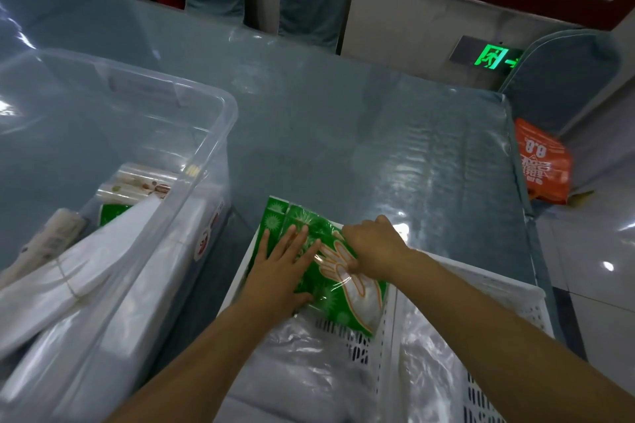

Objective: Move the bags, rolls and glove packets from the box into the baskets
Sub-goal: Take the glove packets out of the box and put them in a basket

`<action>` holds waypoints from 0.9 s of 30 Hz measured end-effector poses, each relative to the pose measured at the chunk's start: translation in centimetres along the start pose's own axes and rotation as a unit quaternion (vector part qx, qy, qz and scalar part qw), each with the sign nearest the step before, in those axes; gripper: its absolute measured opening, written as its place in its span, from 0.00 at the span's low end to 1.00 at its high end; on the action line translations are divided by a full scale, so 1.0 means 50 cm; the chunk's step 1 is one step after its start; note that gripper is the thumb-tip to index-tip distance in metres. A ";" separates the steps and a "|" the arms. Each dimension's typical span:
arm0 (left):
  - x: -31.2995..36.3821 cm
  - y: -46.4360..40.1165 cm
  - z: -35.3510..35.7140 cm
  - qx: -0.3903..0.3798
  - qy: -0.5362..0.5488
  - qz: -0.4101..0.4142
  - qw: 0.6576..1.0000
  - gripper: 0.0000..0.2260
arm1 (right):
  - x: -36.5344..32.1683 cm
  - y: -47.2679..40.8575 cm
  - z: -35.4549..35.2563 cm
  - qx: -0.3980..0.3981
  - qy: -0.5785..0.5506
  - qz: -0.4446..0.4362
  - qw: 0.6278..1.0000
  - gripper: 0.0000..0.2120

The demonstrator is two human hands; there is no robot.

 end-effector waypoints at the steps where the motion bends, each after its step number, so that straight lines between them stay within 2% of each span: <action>1: 0.000 0.001 0.000 0.002 0.000 -0.003 1.000 0.43 | 0.005 0.001 -0.006 0.008 -0.023 0.010 1.000 0.21; 5: 0.002 -0.002 -0.003 0.007 0.001 -0.007 1.000 0.42 | 0.042 -0.002 -0.030 0.057 -0.184 0.079 0.978 0.07; 14: 0.015 0.004 -0.019 -0.007 -0.010 -0.019 1.000 0.42 | 0.050 0.007 -0.024 0.143 -0.256 0.124 0.948 0.06; 17: 0.025 0.009 -0.068 -0.007 0.008 -0.049 0.999 0.37 | 0.045 0.021 -0.053 0.178 -0.267 0.108 0.941 0.05; 21: 0.032 0.026 -0.214 0.076 0.000 -0.054 0.996 0.15 | 0.014 0.056 -0.145 0.242 -0.294 0.057 0.923 0.03; 23: 0.013 0.048 -0.305 0.119 0.018 -0.072 0.990 0.11 | -0.016 0.078 -0.204 0.282 -0.294 0.034 0.913 0.03; 27: -0.070 0.133 -0.454 0.196 0.015 -0.075 0.978 0.11 | -0.117 0.107 -0.329 0.348 -0.316 -0.018 0.882 0.02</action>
Point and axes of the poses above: each hand's wrist, its own y-axis away from the middle knuckle, its own z-axis out of the palm, x = y × z, the point moved 5 cm from there along -y, towards the middle knuckle, and after that the axes turned 12 degrees about z, right-handed, at the moved point
